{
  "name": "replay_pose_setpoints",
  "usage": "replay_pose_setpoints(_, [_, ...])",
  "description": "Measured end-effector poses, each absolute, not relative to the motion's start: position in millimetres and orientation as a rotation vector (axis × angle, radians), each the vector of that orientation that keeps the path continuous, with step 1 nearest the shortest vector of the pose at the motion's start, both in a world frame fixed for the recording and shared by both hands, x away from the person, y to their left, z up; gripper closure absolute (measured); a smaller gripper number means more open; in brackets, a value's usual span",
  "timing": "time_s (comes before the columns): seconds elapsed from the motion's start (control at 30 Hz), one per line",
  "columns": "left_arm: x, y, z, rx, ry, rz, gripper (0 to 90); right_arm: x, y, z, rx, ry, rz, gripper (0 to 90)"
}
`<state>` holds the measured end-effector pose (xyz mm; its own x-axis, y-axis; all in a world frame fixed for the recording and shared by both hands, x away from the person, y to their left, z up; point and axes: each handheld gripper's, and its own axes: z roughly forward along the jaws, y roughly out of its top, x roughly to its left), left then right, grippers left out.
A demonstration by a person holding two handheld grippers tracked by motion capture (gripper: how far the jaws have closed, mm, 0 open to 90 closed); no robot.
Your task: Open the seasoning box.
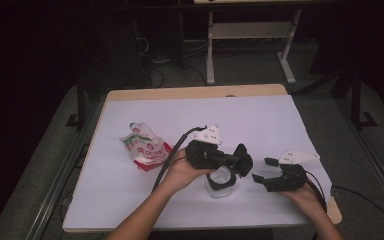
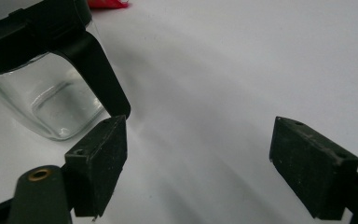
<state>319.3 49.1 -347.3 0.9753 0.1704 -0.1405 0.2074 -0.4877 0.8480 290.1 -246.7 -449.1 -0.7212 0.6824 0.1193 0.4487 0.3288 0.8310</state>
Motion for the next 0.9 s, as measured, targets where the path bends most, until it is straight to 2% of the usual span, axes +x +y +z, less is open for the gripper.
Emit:
replay_pose_setpoints(0.23, [313,72,-348,2.088,0.299,-0.04,79.0,290,-246,-450,1.023,2.35,1.335,18.6])
replay_pose_setpoints(0.47, [306,94,-353,2.099,0.326,-0.03,74.0,290,-245,-450,1.018,2.354,1.336,18.6])
replay_pose_setpoints(0.9, [293,129,-367,2.113,0.363,-0.019,69.7,290,-245,-450,1.013,2.355,1.334,18.6])
